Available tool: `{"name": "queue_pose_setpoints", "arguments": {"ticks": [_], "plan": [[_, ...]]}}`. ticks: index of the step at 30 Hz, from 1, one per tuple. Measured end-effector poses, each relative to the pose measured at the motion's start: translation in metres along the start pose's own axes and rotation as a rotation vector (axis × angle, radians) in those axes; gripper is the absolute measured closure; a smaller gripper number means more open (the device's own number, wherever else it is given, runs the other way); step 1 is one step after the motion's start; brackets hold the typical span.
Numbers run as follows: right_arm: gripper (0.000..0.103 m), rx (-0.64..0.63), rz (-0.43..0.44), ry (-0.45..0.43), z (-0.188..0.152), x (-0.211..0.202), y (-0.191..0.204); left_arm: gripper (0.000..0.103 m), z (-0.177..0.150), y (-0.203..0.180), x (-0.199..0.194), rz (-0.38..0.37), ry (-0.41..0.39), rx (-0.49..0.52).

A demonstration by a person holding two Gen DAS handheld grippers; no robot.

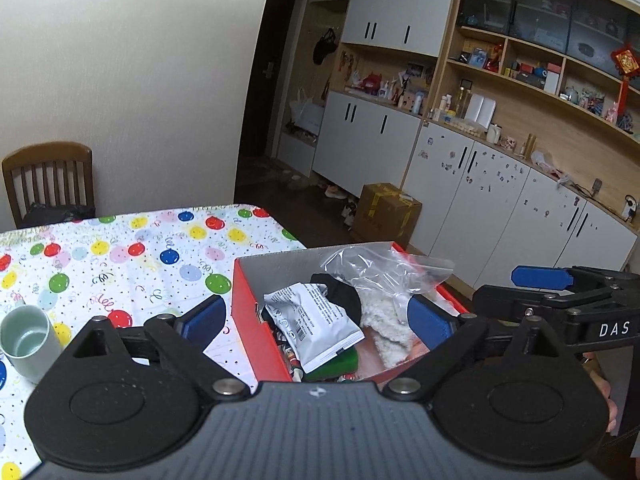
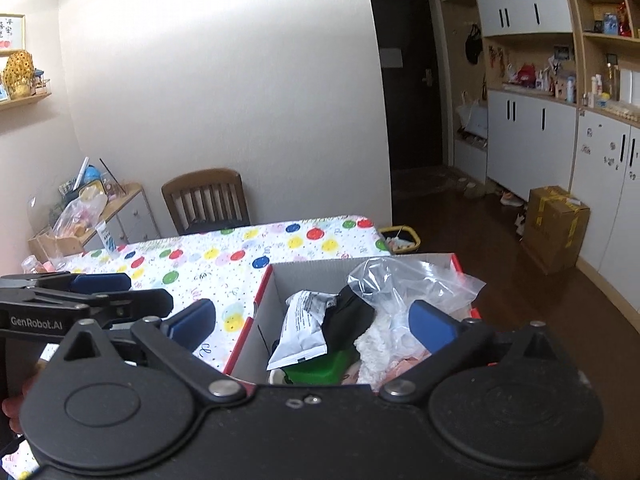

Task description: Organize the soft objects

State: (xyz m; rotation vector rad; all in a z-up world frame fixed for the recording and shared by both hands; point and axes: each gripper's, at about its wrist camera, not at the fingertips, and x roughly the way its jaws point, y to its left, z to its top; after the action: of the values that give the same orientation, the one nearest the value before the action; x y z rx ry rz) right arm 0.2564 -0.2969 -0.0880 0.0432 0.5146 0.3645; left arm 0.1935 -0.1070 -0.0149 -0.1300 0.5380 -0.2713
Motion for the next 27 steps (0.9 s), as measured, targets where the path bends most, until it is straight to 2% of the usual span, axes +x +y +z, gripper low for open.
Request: {"name": "queue_pose_setpoints", "arguments": {"ticks": [8, 14, 27], "plan": [[0.000, 0.029, -0.045, -0.036, -0.010, -0.020, 0.004, 0.005, -0.008, -0.017, -0.017, -0.011, -0.027, 0.039], [0.000, 0.015, -0.067, -0.045, -0.018, -0.027, 0.009, 0.005, -0.010, -0.020, -0.019, -0.014, -0.021, 0.038], [0.000, 0.014, -0.090, -0.060, -0.021, -0.032, 0.010, 0.005, -0.013, -0.034, -0.016, -0.002, -0.025, 0.102]]}}
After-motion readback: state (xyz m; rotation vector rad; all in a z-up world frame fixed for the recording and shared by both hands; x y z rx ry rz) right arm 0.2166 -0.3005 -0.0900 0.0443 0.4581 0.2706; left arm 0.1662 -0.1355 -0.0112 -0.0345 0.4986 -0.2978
